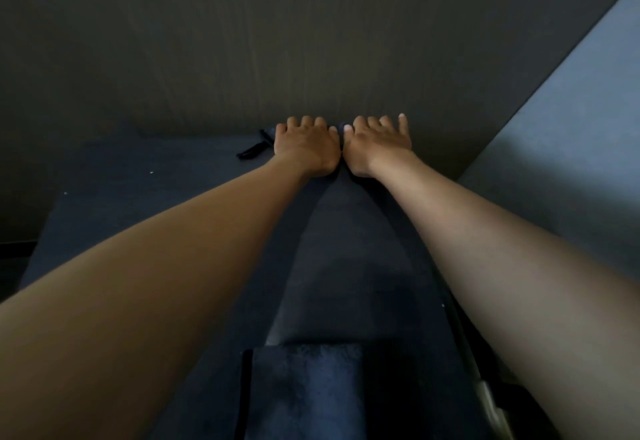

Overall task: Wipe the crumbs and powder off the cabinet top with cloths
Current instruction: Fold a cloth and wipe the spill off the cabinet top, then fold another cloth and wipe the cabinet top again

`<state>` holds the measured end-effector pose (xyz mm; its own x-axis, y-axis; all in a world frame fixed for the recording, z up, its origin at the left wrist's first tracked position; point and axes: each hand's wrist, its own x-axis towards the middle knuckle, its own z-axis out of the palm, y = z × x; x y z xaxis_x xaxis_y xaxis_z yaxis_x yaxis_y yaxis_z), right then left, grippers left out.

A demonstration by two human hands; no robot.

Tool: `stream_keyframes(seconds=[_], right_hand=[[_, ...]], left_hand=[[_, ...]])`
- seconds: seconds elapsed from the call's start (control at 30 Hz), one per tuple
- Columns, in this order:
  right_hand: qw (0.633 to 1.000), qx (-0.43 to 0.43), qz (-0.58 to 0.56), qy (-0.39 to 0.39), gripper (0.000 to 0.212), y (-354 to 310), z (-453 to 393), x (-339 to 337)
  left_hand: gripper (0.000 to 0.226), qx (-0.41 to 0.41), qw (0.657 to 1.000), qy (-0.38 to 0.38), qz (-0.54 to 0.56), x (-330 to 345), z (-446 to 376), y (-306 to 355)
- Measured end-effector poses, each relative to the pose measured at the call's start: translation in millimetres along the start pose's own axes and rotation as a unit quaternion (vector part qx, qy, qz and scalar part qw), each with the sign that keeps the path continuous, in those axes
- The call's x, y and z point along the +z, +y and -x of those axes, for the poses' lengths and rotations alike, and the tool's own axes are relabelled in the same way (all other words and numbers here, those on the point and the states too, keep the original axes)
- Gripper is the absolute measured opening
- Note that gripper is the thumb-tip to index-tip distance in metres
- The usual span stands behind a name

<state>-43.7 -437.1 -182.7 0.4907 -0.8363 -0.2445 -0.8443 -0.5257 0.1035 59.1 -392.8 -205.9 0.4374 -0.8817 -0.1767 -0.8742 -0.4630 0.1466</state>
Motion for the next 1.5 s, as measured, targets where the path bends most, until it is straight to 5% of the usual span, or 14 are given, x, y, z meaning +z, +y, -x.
stream_keyframes(seconds=[0.2,0.4,0.5,0.77,0.97,1.03,1.2,1.37,1.5], right_hand=[[0.994,0.035,-0.106,0.003,0.045,34.8,-9.6,10.9],[0.942,0.096,-0.321,0.022,0.045,56.9,-16.9,26.5],[0.936,0.097,-0.332,0.07,0.025,68.5,-11.7,30.7],[0.902,0.082,-0.405,0.126,0.025,84.6,10.3,-14.7],[0.855,0.091,-0.499,0.109,0.01,82.0,31.1,-58.5],[0.842,0.101,-0.519,0.106,0.015,82.7,38.3,-71.0],[0.839,0.111,-0.522,0.102,0.03,91.4,55.8,-91.7],[0.844,0.111,-0.51,0.122,0.039,94.7,74.4,-111.4],[0.844,0.108,-0.517,0.097,0.039,95.6,89.9,-119.8]], left_hand=[[0.052,0.035,0.999,0.009,0.002,5.9,-6.1,30.9],[0.042,0.091,0.995,0.022,0.021,7.4,-11.5,46.1],[0.041,0.1,0.993,0.037,0.055,6.0,-14.8,42.7],[0.026,0.198,0.954,0.013,0.224,-13.3,7.0,33.9],[0.055,0.245,0.928,-0.027,0.279,-34.2,34.2,36.4],[0.058,0.251,0.93,-0.013,0.268,-39.7,39.8,37.9],[0.016,0.219,0.947,0.081,0.222,-63.7,46.4,37.6],[0.036,0.227,0.915,0.16,0.293,-98.2,59.8,32.9],[0.049,0.218,0.898,0.123,0.362,-127.3,72.2,38.1]])
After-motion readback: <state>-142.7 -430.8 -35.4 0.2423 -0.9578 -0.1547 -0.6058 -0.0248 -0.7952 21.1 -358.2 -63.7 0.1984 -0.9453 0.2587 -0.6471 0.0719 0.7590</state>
